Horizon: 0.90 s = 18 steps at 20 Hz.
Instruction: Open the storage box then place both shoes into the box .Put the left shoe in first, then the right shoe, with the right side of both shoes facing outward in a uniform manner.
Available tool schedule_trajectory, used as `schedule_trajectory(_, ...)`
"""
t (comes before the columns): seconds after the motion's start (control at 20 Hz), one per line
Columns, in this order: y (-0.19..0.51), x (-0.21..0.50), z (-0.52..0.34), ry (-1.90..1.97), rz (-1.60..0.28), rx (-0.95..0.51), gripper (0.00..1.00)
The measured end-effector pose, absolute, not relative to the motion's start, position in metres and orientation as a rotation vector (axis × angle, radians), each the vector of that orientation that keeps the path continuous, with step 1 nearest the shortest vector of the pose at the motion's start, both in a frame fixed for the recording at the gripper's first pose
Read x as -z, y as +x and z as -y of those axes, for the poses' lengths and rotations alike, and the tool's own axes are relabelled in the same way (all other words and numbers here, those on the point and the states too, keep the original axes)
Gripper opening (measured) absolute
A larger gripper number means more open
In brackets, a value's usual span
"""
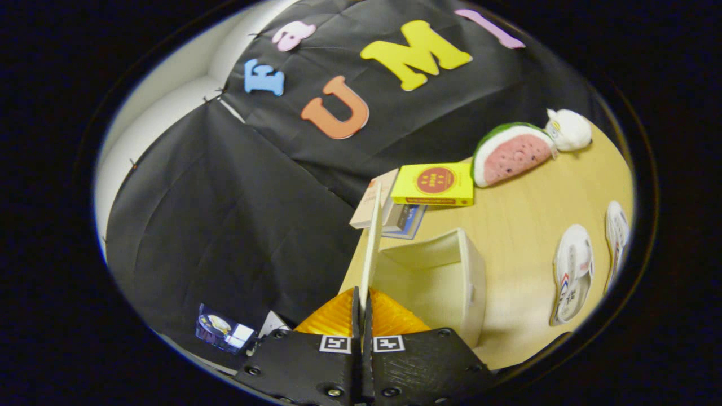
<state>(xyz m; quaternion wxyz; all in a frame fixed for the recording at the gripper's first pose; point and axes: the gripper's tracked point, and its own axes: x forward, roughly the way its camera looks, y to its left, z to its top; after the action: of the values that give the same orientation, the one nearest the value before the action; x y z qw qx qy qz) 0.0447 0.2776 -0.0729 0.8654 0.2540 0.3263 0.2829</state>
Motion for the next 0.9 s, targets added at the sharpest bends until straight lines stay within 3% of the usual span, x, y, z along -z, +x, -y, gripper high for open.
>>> schedule_trajectory(0.25,0.035,0.045,-0.364,0.367,-0.619,-0.685,0.00)
schedule_trajectory(0.45,0.027,0.047,-0.422,0.258,-0.597,-0.742,0.15)
schedule_trajectory(0.55,0.031,0.050,-0.442,0.230,-0.590,-0.750,0.27)
schedule_trajectory(0.75,0.028,0.049,-0.458,0.156,-0.539,-0.747,0.83)
schedule_trajectory(0.9,0.028,0.048,-0.457,0.132,-0.511,-0.732,0.84)
